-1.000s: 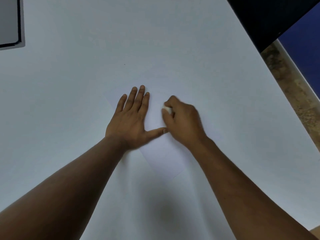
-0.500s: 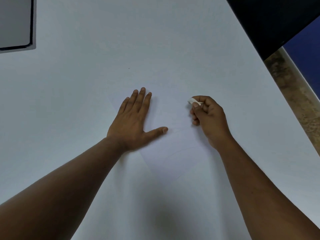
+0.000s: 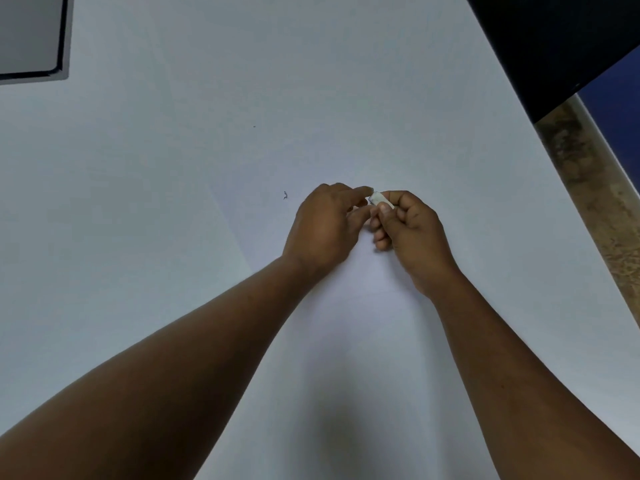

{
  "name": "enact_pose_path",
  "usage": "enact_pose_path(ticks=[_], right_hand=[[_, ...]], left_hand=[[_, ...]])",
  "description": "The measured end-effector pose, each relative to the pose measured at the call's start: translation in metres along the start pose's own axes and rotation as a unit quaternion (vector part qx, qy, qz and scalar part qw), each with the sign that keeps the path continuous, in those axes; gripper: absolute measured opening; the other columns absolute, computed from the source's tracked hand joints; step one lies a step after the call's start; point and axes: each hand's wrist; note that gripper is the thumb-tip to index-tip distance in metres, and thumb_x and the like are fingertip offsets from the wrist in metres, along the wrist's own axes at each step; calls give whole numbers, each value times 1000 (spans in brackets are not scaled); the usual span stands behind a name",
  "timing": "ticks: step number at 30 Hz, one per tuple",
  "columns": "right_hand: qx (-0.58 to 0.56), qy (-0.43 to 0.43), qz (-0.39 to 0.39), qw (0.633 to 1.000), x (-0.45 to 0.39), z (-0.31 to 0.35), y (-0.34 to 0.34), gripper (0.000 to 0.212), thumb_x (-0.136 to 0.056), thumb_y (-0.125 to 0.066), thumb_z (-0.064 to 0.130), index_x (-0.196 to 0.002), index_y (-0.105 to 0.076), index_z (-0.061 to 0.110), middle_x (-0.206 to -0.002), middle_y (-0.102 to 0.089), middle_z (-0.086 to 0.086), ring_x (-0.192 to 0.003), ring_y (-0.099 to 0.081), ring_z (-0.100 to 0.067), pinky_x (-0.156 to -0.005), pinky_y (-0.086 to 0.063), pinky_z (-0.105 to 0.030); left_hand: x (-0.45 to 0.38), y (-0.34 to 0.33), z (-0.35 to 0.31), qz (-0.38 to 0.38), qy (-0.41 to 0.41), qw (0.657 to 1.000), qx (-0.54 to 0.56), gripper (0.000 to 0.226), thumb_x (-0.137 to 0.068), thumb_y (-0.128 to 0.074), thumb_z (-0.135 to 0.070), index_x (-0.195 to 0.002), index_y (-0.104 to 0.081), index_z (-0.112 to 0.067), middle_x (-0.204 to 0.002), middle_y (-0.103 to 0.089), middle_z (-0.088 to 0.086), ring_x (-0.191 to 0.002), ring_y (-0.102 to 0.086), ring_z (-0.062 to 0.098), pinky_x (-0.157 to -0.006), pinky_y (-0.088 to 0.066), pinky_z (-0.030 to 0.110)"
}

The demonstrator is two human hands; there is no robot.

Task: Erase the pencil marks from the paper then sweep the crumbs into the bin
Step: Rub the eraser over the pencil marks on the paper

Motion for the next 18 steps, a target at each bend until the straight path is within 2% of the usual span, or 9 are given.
enact_pose_path(ticks=[5,8,13,18], right_hand=[[-2,9,4,1000,3,1,0,16,-101,-51,19,-99,-67,19,-75,-66,-2,-61,-56,-9,-58,-51,-22],[-2,11,6,1000,4,3,-1,19,-101,-52,19,-92,-67,25,-73,-65,0,-59,-55,-8,-57,-50,-22],[-9,2,-2,1000,4,3,-2,15,-101,-53,19,-102,-68,18,-72,-64,1,-58,-53,-7,-56,-49,-21],[-2,0,-9,1000,3,1,-2,16,-100,-54,20,-103,-69,21,-74,-64,2,-61,-55,-8,-57,-50,-23]], left_hand=[[1,-1,0,-34,30,998,49,27,-96,-63,-29,-114,-79,-16,-94,-79,1,-87,-69,17,-82,-54,39],[3,0,0,-37,4,999,18,30,-96,-58,-30,-111,-81,-18,-88,-79,2,-80,-69,20,-76,-54,39],[2,6,6,-52,-29,995,-80,24,-98,-55,-20,-102,-78,-15,-84,-75,2,-77,-63,24,-70,-51,38],[3,22,12,-70,10,994,-86,12,-98,-65,-22,-105,-73,-17,-93,-70,-4,-82,-55,11,-74,-43,29]])
Point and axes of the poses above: each hand's wrist, its own x-axis away from the middle knuckle, its own y-axis out of the back of the hand, z = x × y
